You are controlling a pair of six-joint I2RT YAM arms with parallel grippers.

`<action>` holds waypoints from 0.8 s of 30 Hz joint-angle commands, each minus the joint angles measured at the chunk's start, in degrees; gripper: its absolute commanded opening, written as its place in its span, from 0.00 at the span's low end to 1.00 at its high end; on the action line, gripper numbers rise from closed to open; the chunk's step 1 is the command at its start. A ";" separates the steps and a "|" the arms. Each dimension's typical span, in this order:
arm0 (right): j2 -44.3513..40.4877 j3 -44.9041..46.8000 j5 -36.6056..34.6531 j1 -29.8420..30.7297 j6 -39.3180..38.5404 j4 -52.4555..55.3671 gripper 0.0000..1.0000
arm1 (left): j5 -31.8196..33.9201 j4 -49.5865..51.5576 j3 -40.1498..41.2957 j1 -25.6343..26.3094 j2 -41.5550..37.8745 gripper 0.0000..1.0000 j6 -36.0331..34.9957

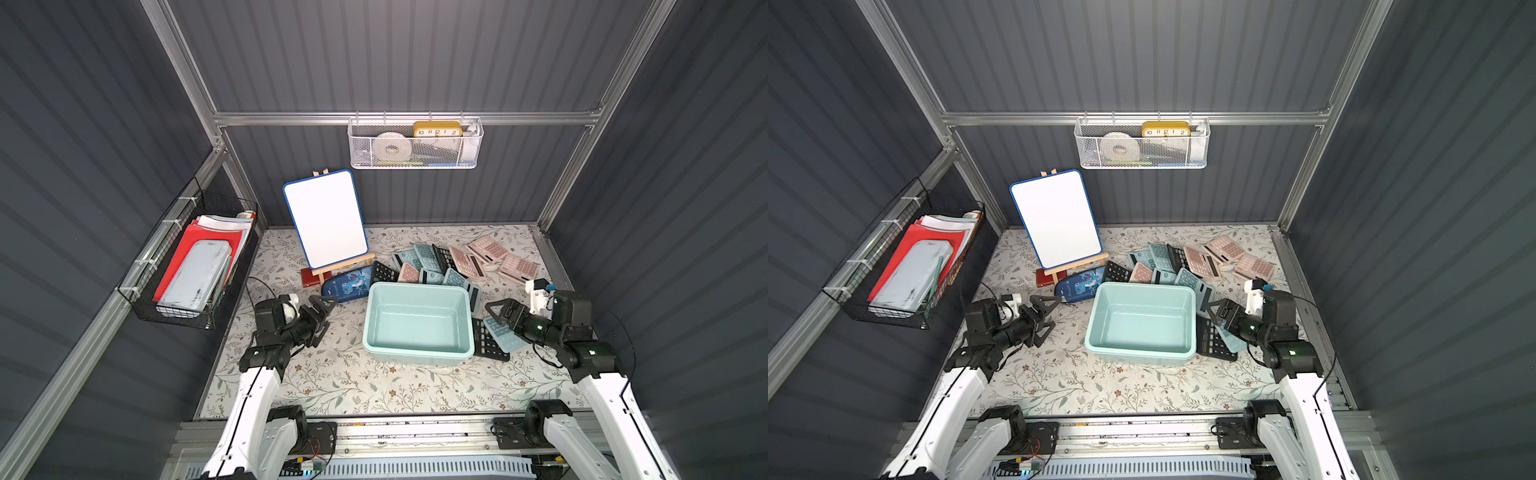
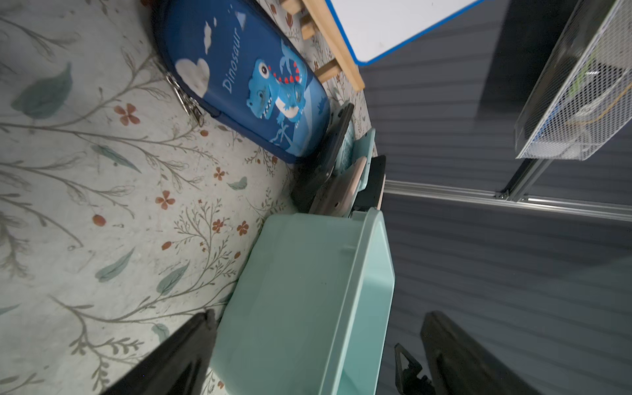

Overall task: Put the calculator in the storage box
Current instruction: Adjust the storage box at the center of the board.

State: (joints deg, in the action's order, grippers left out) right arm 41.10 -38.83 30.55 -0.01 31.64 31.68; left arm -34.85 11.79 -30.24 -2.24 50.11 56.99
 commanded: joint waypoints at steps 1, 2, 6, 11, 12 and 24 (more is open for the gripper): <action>0.74 2.68 7.23 -0.03 3.06 -3.49 0.91 | -1.25 -2.61 -2.93 3.23 2.35 0.99 -0.79; 1.20 3.44 8.65 0.01 3.75 -4.59 0.90 | -0.42 -3.55 -3.17 4.44 3.34 0.99 -0.81; 2.81 5.79 12.34 0.80 6.58 -9.07 0.87 | 1.90 -5.60 -3.69 7.45 7.34 0.99 -0.20; 5.84 7.01 12.85 2.56 7.93 -12.39 0.84 | 1.93 -8.14 -2.94 8.03 10.38 0.99 0.20; 6.87 6.86 12.92 3.23 7.94 -13.15 0.83 | 1.78 -8.36 -2.81 8.04 10.80 0.99 0.22; 24.46 -1.43 9.30 18.24 9.88 -21.74 0.82 | 3.74 -7.72 -3.24 8.13 10.60 0.99 1.29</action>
State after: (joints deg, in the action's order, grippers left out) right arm 62.67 -37.17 40.84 14.68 40.27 14.59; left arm -32.73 3.03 -32.73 5.65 61.82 57.84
